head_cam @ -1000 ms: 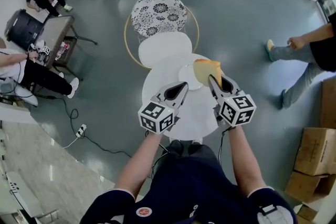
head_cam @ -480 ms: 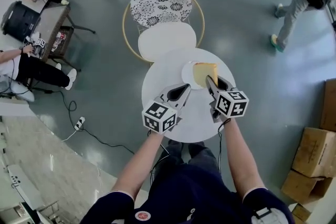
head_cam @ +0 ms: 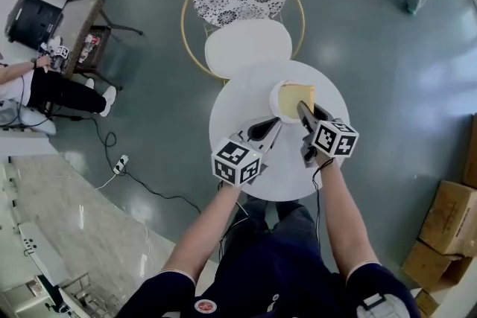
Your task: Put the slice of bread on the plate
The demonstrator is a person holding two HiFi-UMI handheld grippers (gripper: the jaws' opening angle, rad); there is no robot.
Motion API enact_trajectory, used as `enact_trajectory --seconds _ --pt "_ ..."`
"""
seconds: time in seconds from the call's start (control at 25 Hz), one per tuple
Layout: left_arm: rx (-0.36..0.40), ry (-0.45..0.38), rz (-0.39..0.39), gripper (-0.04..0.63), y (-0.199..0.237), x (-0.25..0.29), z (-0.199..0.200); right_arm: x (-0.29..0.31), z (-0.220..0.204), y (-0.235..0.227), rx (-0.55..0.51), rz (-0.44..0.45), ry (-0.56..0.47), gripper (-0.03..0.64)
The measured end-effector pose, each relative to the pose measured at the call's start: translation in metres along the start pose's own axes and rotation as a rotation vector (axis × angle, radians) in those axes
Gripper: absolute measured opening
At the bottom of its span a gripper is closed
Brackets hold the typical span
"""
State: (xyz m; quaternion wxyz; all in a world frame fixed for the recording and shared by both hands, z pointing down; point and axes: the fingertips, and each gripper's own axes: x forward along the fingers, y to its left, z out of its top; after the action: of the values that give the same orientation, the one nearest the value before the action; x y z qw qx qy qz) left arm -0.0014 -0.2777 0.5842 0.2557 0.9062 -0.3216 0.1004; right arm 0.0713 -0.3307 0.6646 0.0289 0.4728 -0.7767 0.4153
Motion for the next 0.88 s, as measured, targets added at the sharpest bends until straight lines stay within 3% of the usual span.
enact_trajectory --seconds 0.28,0.44,0.88 --pt "-0.023 0.016 0.01 0.005 0.005 0.001 -0.009 0.008 -0.012 -0.016 0.095 0.009 -0.005 0.089" --pt "-0.026 0.021 0.015 0.005 0.008 0.003 -0.012 0.011 -0.01 -0.021 0.098 0.008 -0.015 0.091" --pt "-0.045 0.048 0.018 0.005 0.007 0.015 -0.023 0.022 -0.014 -0.049 -0.153 -0.16 0.09 0.109"
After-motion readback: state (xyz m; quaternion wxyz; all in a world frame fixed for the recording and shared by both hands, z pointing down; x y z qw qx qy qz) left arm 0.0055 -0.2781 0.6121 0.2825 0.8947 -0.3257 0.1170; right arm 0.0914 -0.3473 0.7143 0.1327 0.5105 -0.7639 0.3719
